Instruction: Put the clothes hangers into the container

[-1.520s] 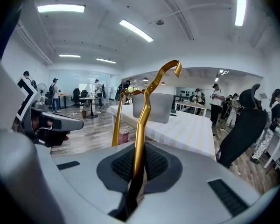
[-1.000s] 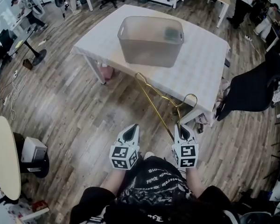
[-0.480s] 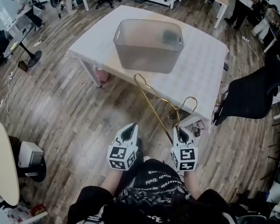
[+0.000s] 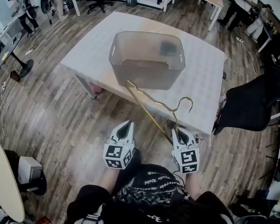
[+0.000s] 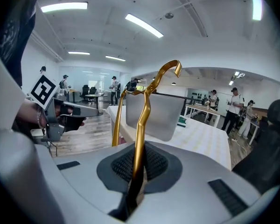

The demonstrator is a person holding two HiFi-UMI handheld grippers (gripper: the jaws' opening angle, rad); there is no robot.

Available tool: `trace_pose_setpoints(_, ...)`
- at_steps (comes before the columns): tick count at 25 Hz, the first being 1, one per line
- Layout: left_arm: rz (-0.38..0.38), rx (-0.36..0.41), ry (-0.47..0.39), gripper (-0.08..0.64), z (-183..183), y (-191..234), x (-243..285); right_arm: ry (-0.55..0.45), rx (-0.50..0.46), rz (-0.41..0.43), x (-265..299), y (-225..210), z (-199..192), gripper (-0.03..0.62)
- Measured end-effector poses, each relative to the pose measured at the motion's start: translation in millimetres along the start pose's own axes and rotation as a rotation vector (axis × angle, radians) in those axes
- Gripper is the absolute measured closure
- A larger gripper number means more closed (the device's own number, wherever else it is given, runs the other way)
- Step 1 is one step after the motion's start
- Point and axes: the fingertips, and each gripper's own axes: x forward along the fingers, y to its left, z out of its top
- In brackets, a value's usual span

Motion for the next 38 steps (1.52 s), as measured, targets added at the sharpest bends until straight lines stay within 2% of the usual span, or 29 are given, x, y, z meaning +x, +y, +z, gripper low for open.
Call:
trace_pose_setpoints(9,-0.058,0.013,0.03,0.54,37,77,82,-0.011,-0.015,0.074,80,-14,68,0.583)
trace_pose_setpoints(14,-0.106,0.023,0.032,0.54,54,121,111,0.013,-0.04,0.026,113,-13,96,0.583)
trace_pose_setpoints(18,-0.111,0.032,0.029,0.54,65,145,131,-0.001,-0.07,0.02,127,-24,119,0.583)
trace_pose_setpoints(21,-0.116,0.036,0.014,0.54,78,153,145,-0.037,-0.107,-0.012,134,-40,142,0.583)
trace_pose_setpoints(26,-0.132,0.045,-0.02,0.54,101,156,156,-0.071,-0.097,-0.055,144,-66,183,0.583)
trace_pose_setpoints(33,-0.156,0.061,-0.063,0.54,126,153,158,-0.087,-0.223,-0.059,154,-97,216,0.584)
trace_pose_setpoints(38,-0.141,0.097,-0.078,0.54,143,136,172,-0.05,-0.311,-0.08,153,-139,249,0.584)
